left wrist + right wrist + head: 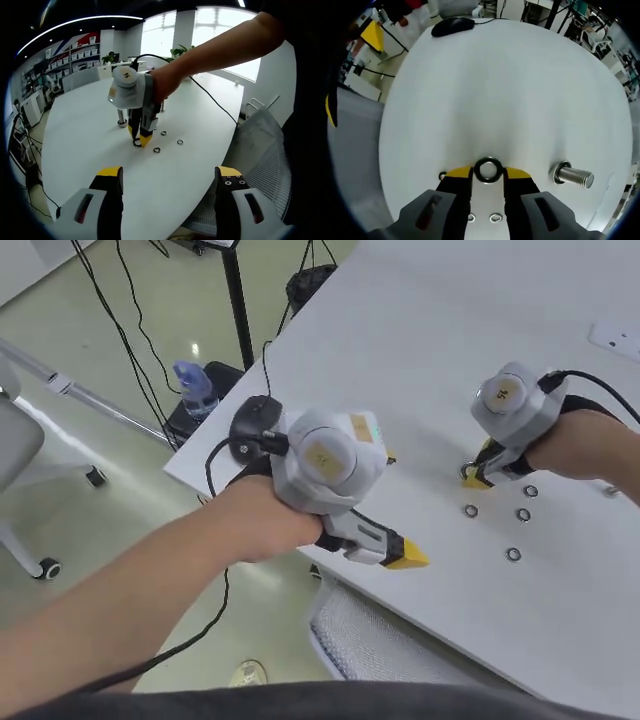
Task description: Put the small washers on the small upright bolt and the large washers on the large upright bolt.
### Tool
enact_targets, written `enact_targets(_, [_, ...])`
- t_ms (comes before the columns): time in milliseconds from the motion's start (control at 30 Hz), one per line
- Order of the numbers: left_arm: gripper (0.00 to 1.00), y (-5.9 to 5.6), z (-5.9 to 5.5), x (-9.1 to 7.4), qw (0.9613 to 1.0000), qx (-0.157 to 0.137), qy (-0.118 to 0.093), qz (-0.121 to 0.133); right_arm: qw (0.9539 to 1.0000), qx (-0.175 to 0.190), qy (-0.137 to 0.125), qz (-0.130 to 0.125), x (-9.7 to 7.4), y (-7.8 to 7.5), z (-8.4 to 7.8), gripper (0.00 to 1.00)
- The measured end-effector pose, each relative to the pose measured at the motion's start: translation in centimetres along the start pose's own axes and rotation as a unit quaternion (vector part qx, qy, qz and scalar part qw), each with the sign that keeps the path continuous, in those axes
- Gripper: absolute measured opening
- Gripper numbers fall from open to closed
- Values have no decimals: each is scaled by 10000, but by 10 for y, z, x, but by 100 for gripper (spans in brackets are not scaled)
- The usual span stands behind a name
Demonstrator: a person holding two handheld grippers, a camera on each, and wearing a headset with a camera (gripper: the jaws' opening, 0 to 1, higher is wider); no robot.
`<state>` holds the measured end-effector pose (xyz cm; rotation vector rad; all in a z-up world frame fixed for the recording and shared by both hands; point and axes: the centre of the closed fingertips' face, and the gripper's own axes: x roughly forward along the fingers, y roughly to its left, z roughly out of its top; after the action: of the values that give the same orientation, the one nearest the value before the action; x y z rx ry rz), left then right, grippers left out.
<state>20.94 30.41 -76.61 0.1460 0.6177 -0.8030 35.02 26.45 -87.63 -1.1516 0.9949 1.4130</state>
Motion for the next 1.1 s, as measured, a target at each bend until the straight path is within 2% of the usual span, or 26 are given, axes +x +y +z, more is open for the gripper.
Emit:
enact_targets(200, [73,-2,0,2,10000,8,6,-36,9998,-204,-26,34,-3,3,0,25])
enact_targets(400, [72,-2,3,3,10000,24,-3,-55,9999,-91,41,-39,-5,4,1,23])
enact_targets(533, [71,-3,7,2,10000,45,-38,-53,10000,37,-41,-56,-6,4,0,22])
enact_targets(933, [70,-7,4,1,10000,63,-1,-78,9997,216,-88,-69,-12,4,-1,21])
enact_targets(1100, [70,-7,4,2,9999,77,-9,-74,9996,268,3,-62,-19,3,-11,21])
